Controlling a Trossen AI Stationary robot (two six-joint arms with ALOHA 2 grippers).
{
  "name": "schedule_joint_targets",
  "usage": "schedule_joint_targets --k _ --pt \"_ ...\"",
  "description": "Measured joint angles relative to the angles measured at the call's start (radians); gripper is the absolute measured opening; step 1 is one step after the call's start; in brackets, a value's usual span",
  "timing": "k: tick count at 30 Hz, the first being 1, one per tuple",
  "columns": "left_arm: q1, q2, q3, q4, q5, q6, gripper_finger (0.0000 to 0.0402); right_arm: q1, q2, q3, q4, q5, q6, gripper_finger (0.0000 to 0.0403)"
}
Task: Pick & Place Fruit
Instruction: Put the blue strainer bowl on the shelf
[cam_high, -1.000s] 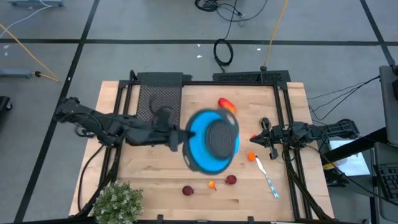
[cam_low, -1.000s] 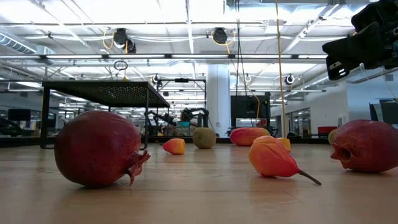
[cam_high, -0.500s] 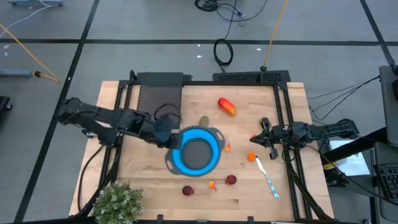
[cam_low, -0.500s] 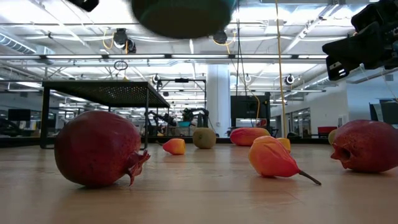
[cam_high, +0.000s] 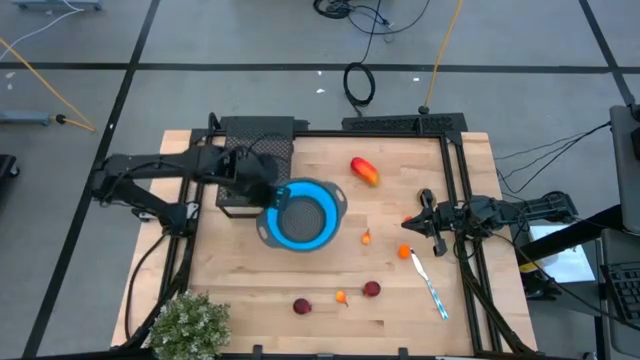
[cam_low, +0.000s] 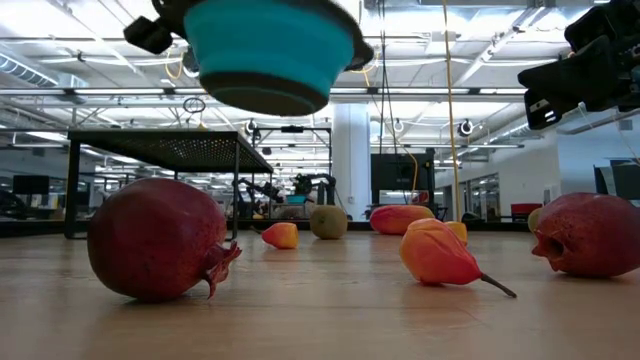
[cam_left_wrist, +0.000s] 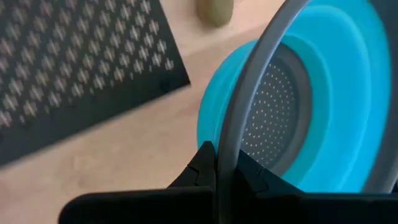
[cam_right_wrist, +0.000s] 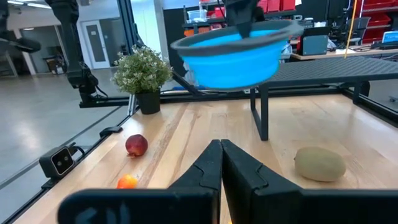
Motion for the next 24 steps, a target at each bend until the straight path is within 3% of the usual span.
schedule_joint_targets --k 10,24 --pt "0.298 -0.071 0.001 -0.035 0.057 0.228 0.0004 0.000 0.000 0.000 0.002 0.004 -0.094 0.0000" --pt "0.692 -0.087 0.000 -0.049 0.114 0.447 0.0004 0.000 0.000 0.000 0.001 0.002 -0.097 0.0000"
